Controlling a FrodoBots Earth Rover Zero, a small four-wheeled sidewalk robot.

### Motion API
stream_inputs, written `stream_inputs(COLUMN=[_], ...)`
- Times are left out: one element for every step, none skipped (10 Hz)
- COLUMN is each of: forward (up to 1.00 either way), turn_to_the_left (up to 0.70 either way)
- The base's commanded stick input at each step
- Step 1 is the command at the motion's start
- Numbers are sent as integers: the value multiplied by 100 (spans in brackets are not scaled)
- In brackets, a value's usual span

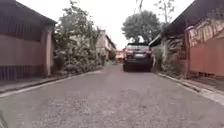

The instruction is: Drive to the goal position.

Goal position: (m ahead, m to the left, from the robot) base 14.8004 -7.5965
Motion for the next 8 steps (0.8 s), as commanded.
stream_inputs(forward=[70, 70, 70, 70, 70, 70, 70, 70], turn_to_the_left=[8, 8, 8, 8, 8, 8, 8, 8])
